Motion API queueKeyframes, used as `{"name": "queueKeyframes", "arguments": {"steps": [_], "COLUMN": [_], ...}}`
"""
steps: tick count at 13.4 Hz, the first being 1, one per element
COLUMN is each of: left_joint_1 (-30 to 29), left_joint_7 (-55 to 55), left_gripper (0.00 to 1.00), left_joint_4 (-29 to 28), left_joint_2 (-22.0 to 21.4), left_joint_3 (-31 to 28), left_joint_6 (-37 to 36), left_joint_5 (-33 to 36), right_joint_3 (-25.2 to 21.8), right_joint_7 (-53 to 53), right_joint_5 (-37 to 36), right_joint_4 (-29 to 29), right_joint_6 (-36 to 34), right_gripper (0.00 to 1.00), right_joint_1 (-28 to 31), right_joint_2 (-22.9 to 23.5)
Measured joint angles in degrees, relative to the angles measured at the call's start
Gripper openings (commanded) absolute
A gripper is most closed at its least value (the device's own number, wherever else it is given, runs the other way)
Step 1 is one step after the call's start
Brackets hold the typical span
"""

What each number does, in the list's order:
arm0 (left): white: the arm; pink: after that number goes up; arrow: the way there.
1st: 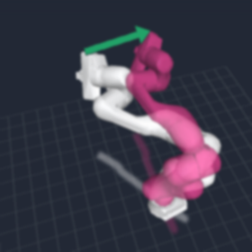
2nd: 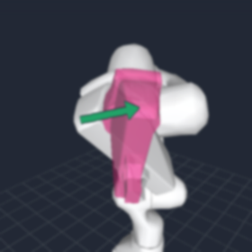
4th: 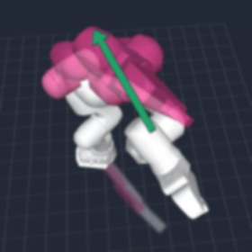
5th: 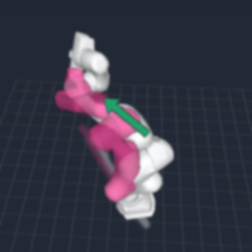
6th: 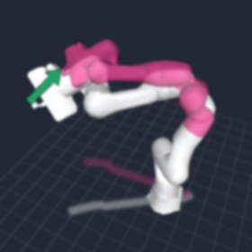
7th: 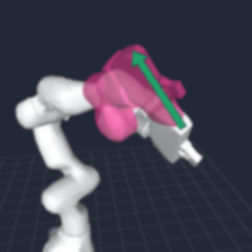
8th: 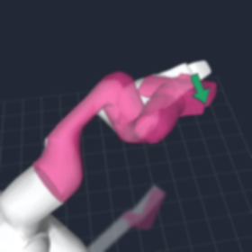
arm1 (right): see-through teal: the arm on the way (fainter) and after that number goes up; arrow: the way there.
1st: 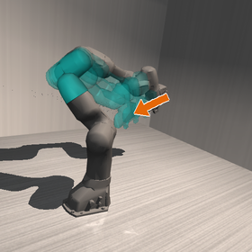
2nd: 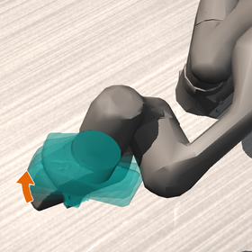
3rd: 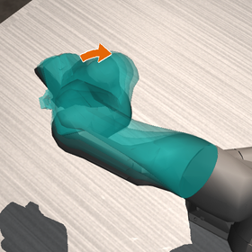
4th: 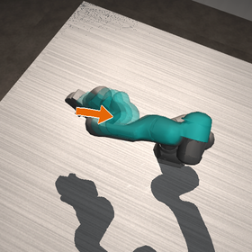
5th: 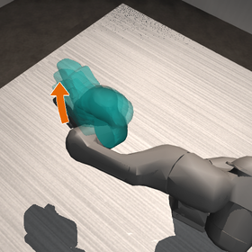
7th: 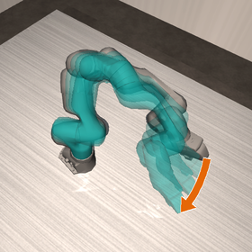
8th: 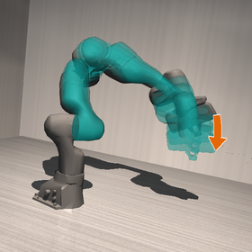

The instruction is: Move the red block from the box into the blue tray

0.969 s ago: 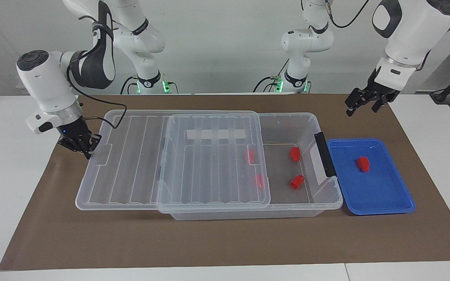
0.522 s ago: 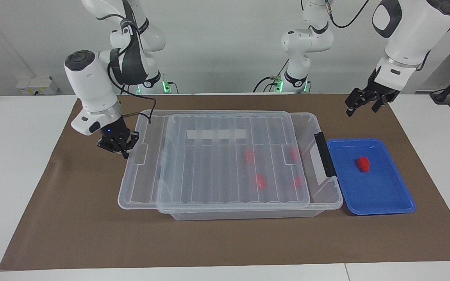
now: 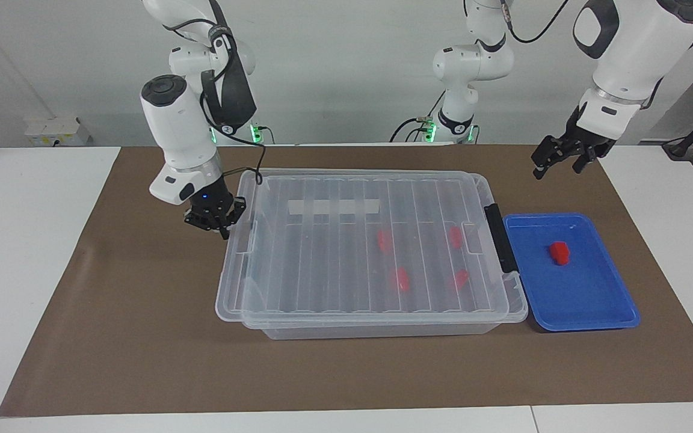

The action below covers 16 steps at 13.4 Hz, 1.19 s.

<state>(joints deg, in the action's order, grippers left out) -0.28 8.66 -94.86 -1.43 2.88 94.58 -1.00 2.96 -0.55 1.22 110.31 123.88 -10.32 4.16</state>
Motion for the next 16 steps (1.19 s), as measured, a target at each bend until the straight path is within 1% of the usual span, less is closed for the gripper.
{"name": "queueKeyframes", "arguments": {"steps": [5, 6, 8, 9, 10, 11, 14, 16], "left_joint_1": [0.0, 0.0, 0.0, 0.0, 0.0, 0.0, 0.0, 0.0], "left_joint_7": [0.0, 0.0, 0.0, 0.0, 0.0, 0.0, 0.0, 0.0], "left_gripper": [1.00, 1.00, 1.00, 1.00, 1.00, 1.00, 1.00, 1.00], "left_joint_4": [0.0, 0.0, 0.0, 0.0, 0.0, 0.0, 0.0, 0.0], "left_joint_2": [0.0, 0.0, 0.0, 0.0, 0.0, 0.0, 0.0, 0.0], "left_joint_3": [0.0, 0.0, 0.0, 0.0, 0.0, 0.0, 0.0, 0.0], "left_joint_6": [0.0, 0.0, 0.0, 0.0, 0.0, 0.0, 0.0, 0.0], "left_joint_5": [0.0, 0.0, 0.0, 0.0, 0.0, 0.0, 0.0, 0.0], "right_joint_3": [-0.6, -0.7, -0.8, -0.9, -1.0, -1.1, -1.2, -1.2], "right_joint_7": [0.1, 0.1, 0.1, 0.1, 0.1, 0.1, 4.0, 7.8], "right_joint_5": [0.0, 0.0, 0.0, 0.0, 0.0, 0.0, 0.0, 0.0], "right_joint_4": [0.0, 0.0, -0.1, -0.1, -0.1, -0.1, -0.4, -2.0], "right_joint_6": [0.0, -0.2, -2.8, -4.6, -6.6, -8.1, -11.9, -15.2], "right_gripper": [0.00, 0.00, 0.00, 0.03, 0.53, 0.99, 1.00, 1.00], "right_joint_1": [0.6, 1.5, 4.3, 6.0, 7.5, 8.6, 10.6, 10.8], "right_joint_2": [-0.2, -0.6, -2.0, -2.9, -3.9, -4.7, -6.9, -7.8]}}
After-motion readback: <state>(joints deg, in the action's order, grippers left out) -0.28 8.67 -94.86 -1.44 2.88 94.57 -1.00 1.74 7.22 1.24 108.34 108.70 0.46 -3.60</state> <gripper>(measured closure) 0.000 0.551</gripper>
